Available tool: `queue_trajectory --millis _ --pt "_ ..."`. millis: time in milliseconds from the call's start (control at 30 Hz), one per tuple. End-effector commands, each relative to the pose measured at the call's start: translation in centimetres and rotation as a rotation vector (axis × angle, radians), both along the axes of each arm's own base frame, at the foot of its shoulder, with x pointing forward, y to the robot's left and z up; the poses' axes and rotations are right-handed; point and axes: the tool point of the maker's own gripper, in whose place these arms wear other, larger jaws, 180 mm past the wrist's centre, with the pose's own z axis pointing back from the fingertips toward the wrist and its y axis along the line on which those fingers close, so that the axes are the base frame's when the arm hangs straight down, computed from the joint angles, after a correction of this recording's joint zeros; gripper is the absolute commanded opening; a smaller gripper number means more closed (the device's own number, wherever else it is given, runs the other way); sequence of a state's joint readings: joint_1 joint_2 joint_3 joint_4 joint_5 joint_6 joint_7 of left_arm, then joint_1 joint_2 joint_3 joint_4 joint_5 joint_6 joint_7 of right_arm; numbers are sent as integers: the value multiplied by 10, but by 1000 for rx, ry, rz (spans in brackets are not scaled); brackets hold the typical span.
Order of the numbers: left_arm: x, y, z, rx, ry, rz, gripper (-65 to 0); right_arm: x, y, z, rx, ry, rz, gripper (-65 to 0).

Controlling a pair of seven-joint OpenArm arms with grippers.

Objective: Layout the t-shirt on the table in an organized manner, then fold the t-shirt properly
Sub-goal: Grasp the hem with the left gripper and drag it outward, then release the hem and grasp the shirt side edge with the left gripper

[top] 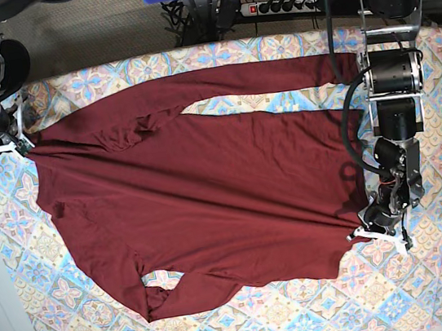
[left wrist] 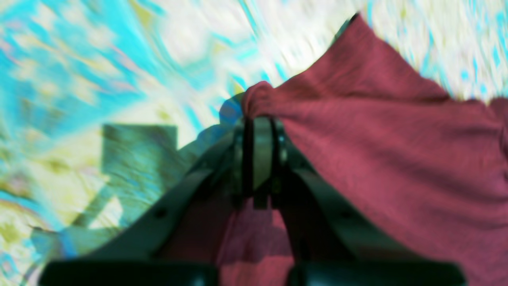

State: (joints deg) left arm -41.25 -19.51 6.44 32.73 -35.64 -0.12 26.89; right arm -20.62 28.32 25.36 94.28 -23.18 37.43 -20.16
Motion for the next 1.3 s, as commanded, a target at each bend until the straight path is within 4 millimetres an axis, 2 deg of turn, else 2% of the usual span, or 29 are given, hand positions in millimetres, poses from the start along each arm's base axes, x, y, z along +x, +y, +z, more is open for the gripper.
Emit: queue_trajectory --millis 0,300,367,467,567,667,733,800,933,1033,1100,1200,1267 --pt "17 21 31 34 -79 34 -648 8 -7 14 -45 -26 10 -650" --pt "13 71 50 120 -146 103 -647 6 8 0 -37 20 44 -650" --pt "13 73 51 123 -144 104 -632 6 7 -1 -37 23 40 -650" --pt "10 70 45 113 -107 90 -557 12 8 2 -36 8 42 -650" --pt "3 56 31 109 -14 29 -455 36 19 11 -27 -36 70 -650" --pt "4 35 38 120 7 -69 -373 49 31 15 -20 -58 104 -650" --pt "-9 37 35 114 28 -103 -335 49 36 13 -18 -53 117 -650" --pt "-19 41 41 95 13 -112 -308 51 39 18 -16 -67 127 -650" --pt "-54 66 50 50 -13 -79 -299 58 58 25 31 -97 161 -643" --pt "-88 80 52 24 1 -66 -299 53 62 19 119 -71 99 -576" --pt "-113 84 48 11 15 -60 -299 55 72 24 201 -77 72 -532" --pt "-146 81 47 4 33 -77 -299 69 89 41 321 -123 64 -511" --pt "-162 67 45 -3 44 -121 -299 81 97 53 382 -156 63 -512"
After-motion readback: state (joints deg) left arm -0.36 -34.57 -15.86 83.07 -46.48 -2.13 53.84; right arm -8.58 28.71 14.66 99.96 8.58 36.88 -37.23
